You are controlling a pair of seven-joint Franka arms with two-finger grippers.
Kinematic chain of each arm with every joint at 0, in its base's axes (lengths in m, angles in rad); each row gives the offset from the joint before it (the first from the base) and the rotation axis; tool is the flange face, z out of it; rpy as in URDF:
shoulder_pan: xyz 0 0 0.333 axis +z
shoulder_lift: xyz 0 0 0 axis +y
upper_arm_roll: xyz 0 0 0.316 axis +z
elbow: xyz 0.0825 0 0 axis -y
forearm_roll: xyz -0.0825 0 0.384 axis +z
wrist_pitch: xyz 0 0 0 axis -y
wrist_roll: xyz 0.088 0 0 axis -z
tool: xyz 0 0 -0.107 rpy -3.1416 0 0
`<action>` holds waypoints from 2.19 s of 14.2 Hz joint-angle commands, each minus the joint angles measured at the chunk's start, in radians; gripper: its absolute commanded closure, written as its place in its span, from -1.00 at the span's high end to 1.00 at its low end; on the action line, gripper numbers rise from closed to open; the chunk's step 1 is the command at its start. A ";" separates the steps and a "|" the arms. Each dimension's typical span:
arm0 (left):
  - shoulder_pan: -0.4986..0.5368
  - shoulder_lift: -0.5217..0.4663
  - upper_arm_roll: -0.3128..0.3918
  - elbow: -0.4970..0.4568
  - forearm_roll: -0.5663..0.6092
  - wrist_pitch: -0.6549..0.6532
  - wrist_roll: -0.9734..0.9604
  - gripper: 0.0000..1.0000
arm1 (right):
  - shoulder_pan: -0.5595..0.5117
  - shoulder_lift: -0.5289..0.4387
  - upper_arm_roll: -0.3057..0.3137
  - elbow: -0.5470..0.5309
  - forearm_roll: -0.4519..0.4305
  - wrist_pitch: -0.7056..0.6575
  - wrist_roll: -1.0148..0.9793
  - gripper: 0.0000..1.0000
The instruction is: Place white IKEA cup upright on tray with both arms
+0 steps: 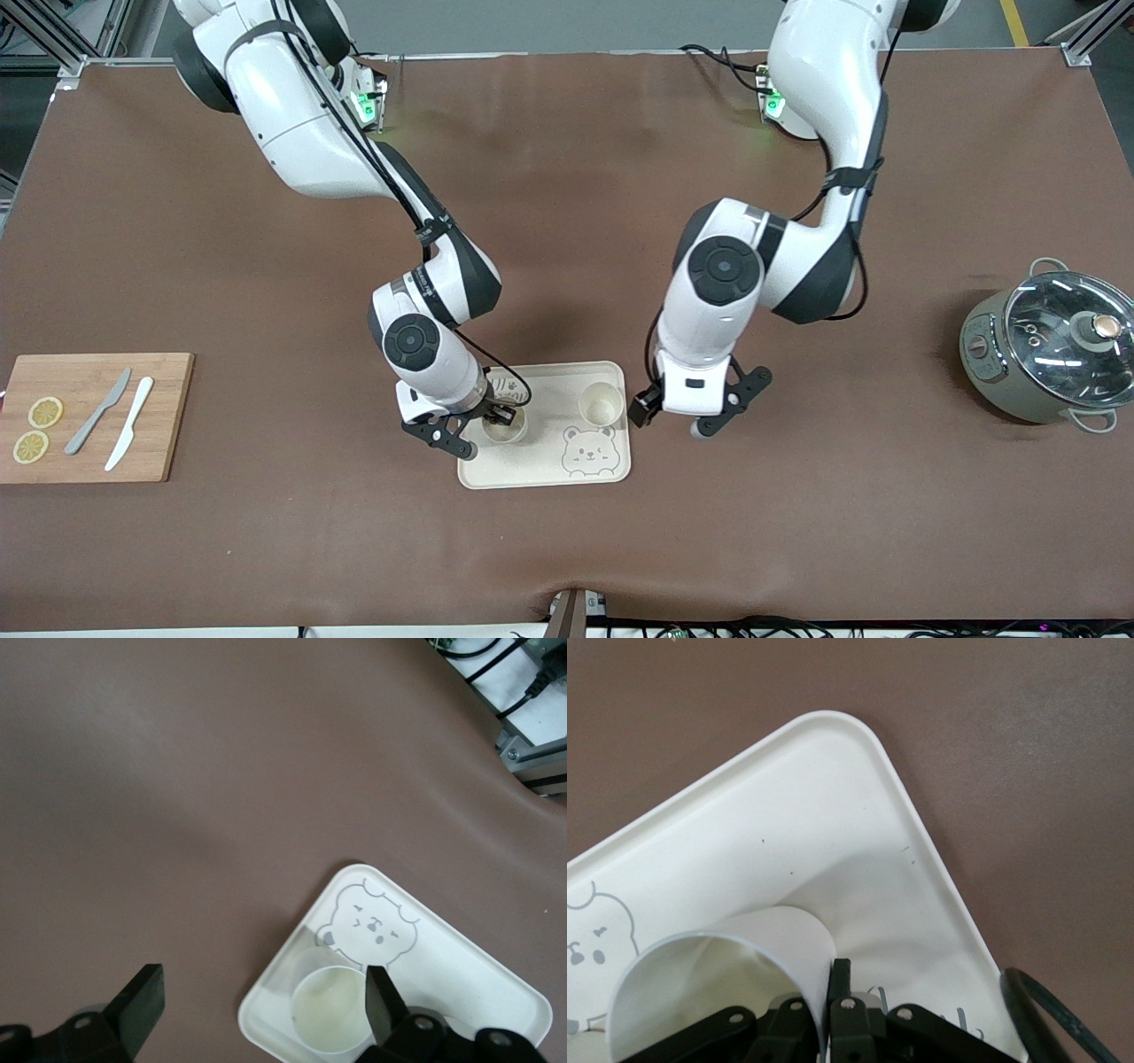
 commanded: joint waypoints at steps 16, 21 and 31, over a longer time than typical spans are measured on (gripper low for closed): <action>0.247 -0.422 -0.009 -0.326 0.026 -0.212 0.712 1.00 | -0.042 -0.401 0.005 0.007 0.004 -0.544 -0.055 1.00; 0.320 -0.508 -0.007 -0.381 0.028 -0.260 0.894 1.00 | -0.105 -0.688 -0.001 -0.001 0.047 -0.901 -0.199 1.00; 0.426 -0.623 -0.004 -0.370 0.060 -0.393 1.074 1.00 | -0.597 -0.949 -0.007 -0.209 0.029 -0.959 -0.912 1.00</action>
